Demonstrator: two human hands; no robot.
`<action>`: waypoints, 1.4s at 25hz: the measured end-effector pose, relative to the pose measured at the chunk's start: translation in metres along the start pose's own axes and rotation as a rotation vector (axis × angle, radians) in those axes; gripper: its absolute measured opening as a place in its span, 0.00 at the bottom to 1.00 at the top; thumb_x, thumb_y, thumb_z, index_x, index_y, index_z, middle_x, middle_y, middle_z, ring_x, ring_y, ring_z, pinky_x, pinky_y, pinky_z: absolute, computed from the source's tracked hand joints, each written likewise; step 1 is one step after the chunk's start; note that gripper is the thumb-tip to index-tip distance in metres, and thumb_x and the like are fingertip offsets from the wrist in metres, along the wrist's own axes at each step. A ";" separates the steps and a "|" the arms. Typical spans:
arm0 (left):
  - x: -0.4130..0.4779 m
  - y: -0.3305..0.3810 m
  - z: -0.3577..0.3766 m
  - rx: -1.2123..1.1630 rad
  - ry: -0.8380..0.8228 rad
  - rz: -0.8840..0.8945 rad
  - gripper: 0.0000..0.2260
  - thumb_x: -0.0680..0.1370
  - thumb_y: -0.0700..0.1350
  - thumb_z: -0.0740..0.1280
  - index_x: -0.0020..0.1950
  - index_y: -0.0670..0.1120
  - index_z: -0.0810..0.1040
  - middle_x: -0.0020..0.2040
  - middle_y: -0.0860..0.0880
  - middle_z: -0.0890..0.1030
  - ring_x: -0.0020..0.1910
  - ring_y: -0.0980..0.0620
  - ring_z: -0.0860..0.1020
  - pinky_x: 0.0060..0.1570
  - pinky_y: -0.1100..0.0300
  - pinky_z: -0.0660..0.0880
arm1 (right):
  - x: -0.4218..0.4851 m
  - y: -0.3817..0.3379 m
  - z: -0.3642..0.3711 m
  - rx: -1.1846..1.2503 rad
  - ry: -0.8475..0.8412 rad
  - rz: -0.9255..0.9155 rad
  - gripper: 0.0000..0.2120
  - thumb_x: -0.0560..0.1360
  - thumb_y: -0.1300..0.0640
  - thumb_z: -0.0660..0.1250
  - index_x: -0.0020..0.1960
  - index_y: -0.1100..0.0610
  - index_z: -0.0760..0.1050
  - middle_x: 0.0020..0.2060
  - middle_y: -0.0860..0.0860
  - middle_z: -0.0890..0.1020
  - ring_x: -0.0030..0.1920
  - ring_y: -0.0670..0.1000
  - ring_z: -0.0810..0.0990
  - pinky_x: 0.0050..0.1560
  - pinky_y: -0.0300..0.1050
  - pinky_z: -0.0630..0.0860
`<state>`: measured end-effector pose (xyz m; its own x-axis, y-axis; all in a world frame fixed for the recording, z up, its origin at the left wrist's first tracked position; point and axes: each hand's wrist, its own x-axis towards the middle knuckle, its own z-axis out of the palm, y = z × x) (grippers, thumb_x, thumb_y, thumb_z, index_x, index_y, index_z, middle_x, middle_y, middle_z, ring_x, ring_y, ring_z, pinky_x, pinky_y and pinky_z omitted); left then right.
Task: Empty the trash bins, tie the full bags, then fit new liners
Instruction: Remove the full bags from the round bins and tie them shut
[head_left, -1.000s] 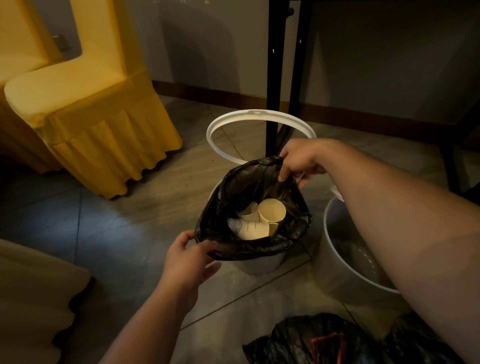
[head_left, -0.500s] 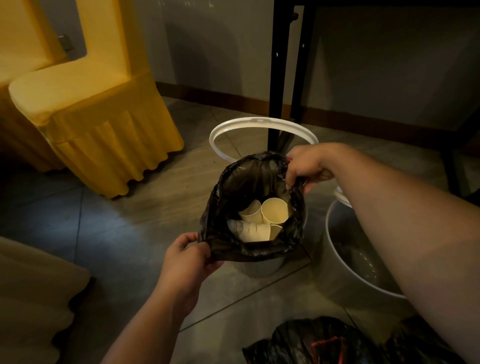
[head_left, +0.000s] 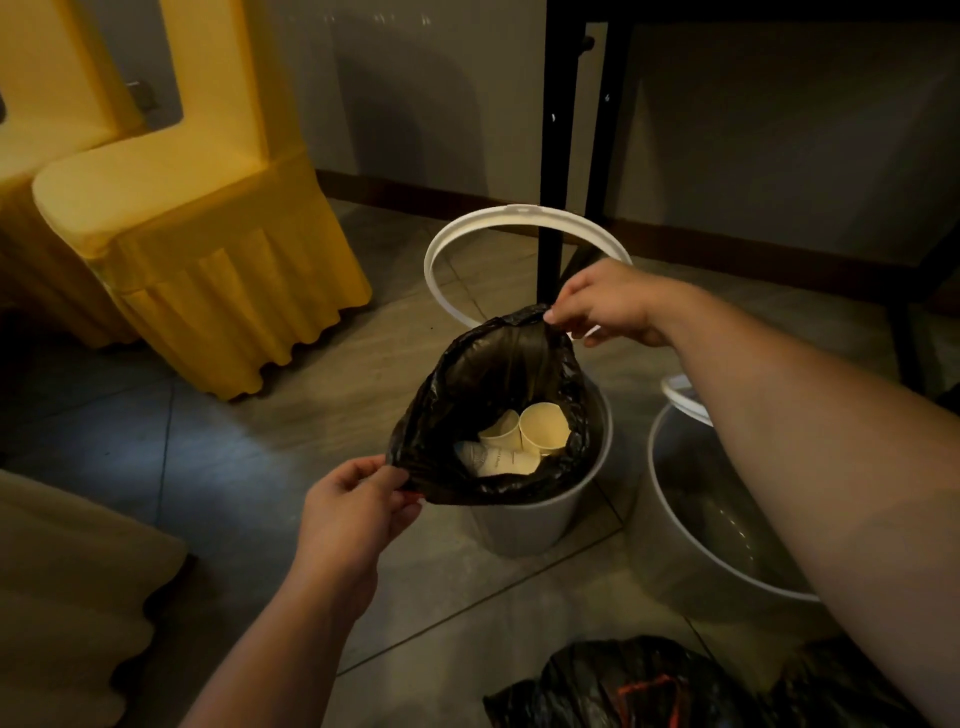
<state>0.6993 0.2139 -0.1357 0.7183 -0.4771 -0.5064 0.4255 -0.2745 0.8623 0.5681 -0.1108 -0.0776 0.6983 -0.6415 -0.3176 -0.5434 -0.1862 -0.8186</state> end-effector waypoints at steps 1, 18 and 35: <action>-0.001 0.003 0.000 -0.007 0.001 0.003 0.04 0.83 0.38 0.69 0.54 0.44 0.84 0.46 0.43 0.89 0.43 0.49 0.87 0.42 0.55 0.82 | -0.001 -0.002 0.000 0.041 -0.006 -0.019 0.03 0.78 0.57 0.75 0.47 0.55 0.86 0.41 0.53 0.88 0.45 0.51 0.86 0.47 0.50 0.83; -0.007 0.028 0.009 -0.145 0.061 0.091 0.08 0.80 0.34 0.71 0.57 0.42 0.82 0.47 0.42 0.87 0.40 0.52 0.88 0.39 0.61 0.83 | 0.003 -0.025 0.006 0.289 0.075 -0.085 0.04 0.82 0.57 0.68 0.50 0.55 0.80 0.28 0.49 0.78 0.24 0.45 0.71 0.30 0.40 0.72; -0.010 0.100 0.079 -0.219 -0.337 0.057 0.25 0.81 0.67 0.61 0.68 0.50 0.76 0.54 0.43 0.89 0.54 0.45 0.88 0.61 0.47 0.75 | -0.012 -0.052 0.031 0.210 -0.193 -0.292 0.05 0.77 0.64 0.71 0.44 0.62 0.84 0.38 0.52 0.86 0.41 0.48 0.84 0.48 0.49 0.79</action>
<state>0.6909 0.1254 -0.0440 0.5392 -0.7434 -0.3958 0.5236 -0.0722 0.8489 0.6028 -0.0701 -0.0462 0.8946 -0.4290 -0.1250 -0.2161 -0.1706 -0.9613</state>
